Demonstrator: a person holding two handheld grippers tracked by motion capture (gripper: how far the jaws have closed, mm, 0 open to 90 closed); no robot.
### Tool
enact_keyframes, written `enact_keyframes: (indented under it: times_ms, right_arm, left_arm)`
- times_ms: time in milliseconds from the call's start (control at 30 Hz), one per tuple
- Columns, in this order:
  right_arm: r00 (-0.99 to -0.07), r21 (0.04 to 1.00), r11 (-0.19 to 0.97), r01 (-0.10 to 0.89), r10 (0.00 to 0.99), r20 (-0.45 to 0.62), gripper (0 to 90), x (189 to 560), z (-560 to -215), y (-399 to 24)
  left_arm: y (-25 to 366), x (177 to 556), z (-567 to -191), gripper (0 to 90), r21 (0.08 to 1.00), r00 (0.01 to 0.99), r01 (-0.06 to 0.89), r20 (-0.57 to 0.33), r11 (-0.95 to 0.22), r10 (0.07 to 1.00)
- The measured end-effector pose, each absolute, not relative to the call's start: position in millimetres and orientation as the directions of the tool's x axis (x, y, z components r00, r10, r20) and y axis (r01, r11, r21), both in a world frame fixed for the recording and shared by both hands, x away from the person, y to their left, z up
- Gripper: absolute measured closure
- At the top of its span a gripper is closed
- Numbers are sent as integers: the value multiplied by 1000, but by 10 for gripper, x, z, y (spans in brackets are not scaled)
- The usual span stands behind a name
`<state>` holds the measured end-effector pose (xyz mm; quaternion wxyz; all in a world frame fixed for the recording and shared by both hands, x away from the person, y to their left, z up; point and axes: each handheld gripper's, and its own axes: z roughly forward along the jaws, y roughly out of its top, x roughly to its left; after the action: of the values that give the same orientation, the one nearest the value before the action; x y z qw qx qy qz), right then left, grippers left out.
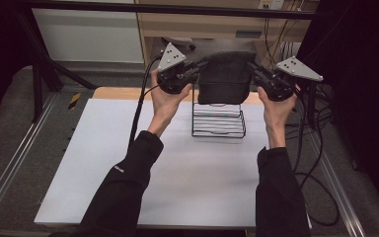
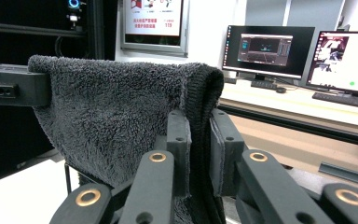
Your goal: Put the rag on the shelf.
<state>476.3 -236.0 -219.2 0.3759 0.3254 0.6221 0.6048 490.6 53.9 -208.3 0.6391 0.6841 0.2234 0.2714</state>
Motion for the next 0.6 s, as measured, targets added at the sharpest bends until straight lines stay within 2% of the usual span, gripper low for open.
enact_keyframes:
  times_ms: [300, 600]
  right_arm:
    - [-505, 996, 74, -58, 858, -93, 805, 4739, -2133, -2352]
    - [-510, 991, 102, -84, 850, -131, 805, 4589, -2256, -2360]
  left_arm:
    - [549, 4874, -2052, 822, 995, 756, -45, 89, -84, 648]
    - [555, 4628, -2261, 822, 993, 766, -74, 117, -94, 632]
